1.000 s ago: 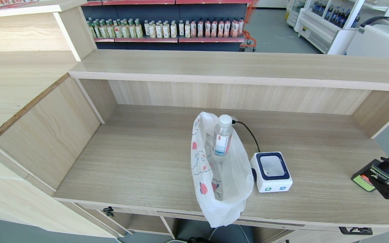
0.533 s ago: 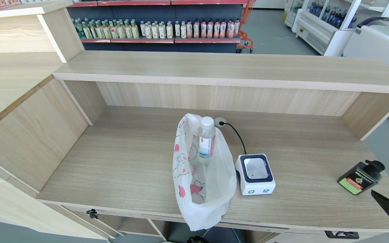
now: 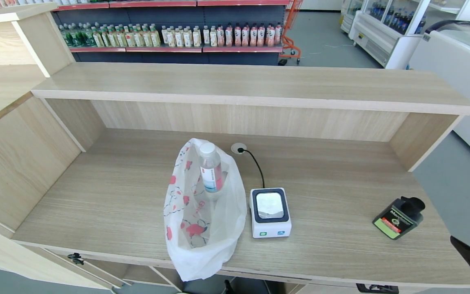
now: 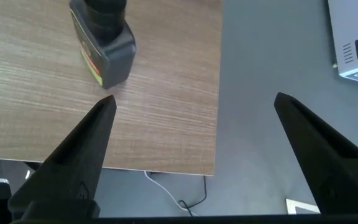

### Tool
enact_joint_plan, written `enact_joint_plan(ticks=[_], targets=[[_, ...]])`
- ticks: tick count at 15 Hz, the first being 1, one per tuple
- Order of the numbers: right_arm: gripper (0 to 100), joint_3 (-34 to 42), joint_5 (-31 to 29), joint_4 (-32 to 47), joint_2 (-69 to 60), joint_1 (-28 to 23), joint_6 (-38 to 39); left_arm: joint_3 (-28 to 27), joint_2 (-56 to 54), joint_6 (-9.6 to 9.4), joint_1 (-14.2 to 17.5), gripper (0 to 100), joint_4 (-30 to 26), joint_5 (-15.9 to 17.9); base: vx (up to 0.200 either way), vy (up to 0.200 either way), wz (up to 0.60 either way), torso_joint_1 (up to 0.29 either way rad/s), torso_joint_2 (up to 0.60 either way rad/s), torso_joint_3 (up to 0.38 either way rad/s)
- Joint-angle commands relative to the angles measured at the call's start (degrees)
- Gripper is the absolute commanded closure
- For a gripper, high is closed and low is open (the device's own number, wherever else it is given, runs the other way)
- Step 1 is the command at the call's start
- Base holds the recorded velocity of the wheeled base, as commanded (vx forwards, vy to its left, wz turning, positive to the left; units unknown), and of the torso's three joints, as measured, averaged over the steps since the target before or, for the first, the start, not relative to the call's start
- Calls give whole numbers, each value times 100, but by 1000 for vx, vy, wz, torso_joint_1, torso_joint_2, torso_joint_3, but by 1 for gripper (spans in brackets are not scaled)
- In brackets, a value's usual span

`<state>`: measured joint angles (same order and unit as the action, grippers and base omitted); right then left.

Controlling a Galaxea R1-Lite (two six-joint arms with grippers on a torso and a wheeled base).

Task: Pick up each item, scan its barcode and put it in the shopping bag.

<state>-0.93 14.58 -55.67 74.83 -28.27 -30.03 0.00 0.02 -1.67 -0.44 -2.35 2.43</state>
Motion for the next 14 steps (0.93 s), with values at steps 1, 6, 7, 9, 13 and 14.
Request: enact_joint_plan(ticks=[1, 6, 7, 9, 13, 14], targets=[[0, 93, 1, 435, -513, -3, -91, 0, -2, -9, 0, 0, -2, 4, 0, -200, 0, 2, 2, 2], [0, -48, -43, 2658, -1981, 6, -144, 0, -2, 0, 0, 0, -2, 4, 0, 0, 0, 0, 0, 0], [0, -109, -43, 2983, -2183, 6, -144, 0, -2, 9, 0, 0, -2, 4, 0, 0, 0, 0, 0, 0], [0, -285, -43, 3704, -2605, 6, -144, 0, -2, 9, 0, 0, -2, 4, 0, 0, 0, 0, 0, 0], [0, -575, -43, 3924, -2429, 6, -118, 0, -2, 9, 0, 0, -2, 4, -150, -150, 0, 4, 4, 1], [0, -698, -34, 3906, -2262, 6, -109, 0, -2, 0, 0, 0, -2, 4, -200, -200, 0, 17, 12, 2]])
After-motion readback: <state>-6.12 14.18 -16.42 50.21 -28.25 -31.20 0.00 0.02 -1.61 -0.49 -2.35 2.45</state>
